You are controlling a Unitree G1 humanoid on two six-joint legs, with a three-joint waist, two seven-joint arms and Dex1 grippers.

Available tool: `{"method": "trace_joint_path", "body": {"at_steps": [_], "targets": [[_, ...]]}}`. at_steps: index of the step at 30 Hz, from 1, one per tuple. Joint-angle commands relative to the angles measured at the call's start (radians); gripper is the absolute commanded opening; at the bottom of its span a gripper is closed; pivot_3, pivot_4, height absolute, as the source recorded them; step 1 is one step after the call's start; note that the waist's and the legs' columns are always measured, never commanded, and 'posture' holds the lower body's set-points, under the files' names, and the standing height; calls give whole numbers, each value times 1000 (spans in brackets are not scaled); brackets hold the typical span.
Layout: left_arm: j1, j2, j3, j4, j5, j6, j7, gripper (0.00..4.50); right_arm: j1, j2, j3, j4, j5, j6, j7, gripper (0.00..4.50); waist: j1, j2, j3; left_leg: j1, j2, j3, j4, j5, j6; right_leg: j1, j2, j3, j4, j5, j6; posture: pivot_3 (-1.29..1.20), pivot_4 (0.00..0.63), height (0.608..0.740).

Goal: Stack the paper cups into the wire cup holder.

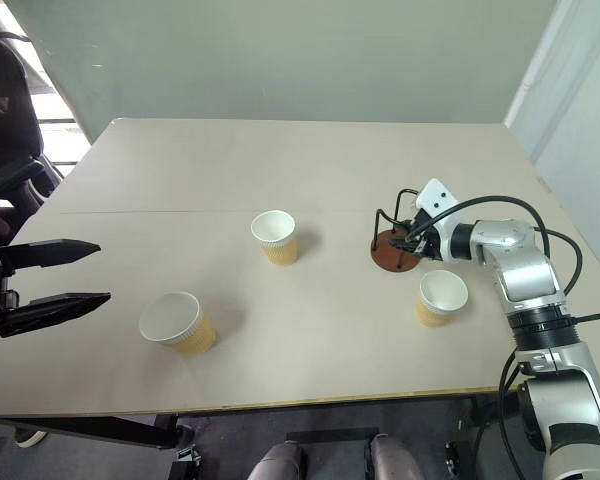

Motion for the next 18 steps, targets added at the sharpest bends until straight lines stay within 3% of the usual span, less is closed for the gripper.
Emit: {"method": "trace_joint_path", "body": {"at_steps": [1, 2, 13, 18], "targets": [[-2, 11, 36, -21, 0, -4, 4, 4500, -20, 0, 3, -47, 9, 9, 19, 246, 0, 0, 0, 0, 0, 0, 0, 0, 0, 0, 0, 0, 0, 0, 0, 0, 150, 740], [0, 9, 34, -15, 5, -9, 3, 4500, -18, -2, 7, -58, 18, 13, 37, 35, 0, 0, 0, 0, 0, 0, 0, 0, 0, 0, 0, 0, 0, -1, -1, 0, 150, 740], [-27, 17, -6, 5, 10, -21, 1, 4500, 73, -55, -51, -449, 352, 210, 265, 35, 1, 0, 0, -3, 0, 1, 0, 0, -1, -1, 1, -1, -1, -2, -3, 0, 150, 740], [-63, 18, -55, 24, 12, -37, -3, 4500, 128, -72, 15, -615, 422, 251, 283, 35, 1, -1, -1, -2, -1, 1, 1, 1, -3, 0, 1, -1, -1, -2, -3, 0, 150, 740]]}}
